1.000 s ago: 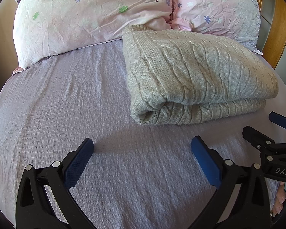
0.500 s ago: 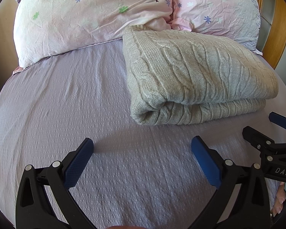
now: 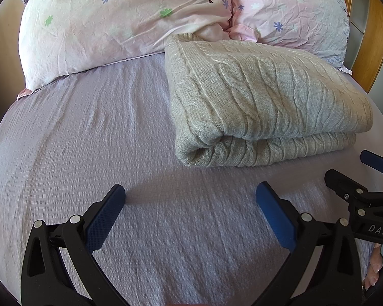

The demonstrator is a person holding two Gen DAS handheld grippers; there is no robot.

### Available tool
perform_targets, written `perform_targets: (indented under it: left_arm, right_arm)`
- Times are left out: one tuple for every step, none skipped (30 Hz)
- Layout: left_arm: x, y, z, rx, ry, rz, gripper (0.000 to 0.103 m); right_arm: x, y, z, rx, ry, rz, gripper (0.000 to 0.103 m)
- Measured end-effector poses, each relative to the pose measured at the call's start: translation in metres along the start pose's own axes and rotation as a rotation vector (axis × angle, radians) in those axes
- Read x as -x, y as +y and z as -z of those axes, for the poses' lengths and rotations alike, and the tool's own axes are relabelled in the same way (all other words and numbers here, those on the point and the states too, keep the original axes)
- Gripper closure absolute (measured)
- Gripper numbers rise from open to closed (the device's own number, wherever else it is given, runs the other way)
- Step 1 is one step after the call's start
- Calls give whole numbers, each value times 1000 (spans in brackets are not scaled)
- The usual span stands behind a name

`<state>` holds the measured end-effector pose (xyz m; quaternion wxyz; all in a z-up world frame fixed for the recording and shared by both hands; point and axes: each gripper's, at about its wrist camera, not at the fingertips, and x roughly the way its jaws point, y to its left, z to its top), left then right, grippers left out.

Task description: Fold small clothes

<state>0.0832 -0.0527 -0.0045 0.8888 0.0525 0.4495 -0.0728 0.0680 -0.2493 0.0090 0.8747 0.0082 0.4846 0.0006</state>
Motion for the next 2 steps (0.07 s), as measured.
perform_targets:
  left_arm:
    - [0,0,0,0,0,0,1]
    - [0,0,0,0,0,0,1]
  right_arm:
    - [0,0,0,0,0,0,2]
    - [0,0,0,0,0,0,2]
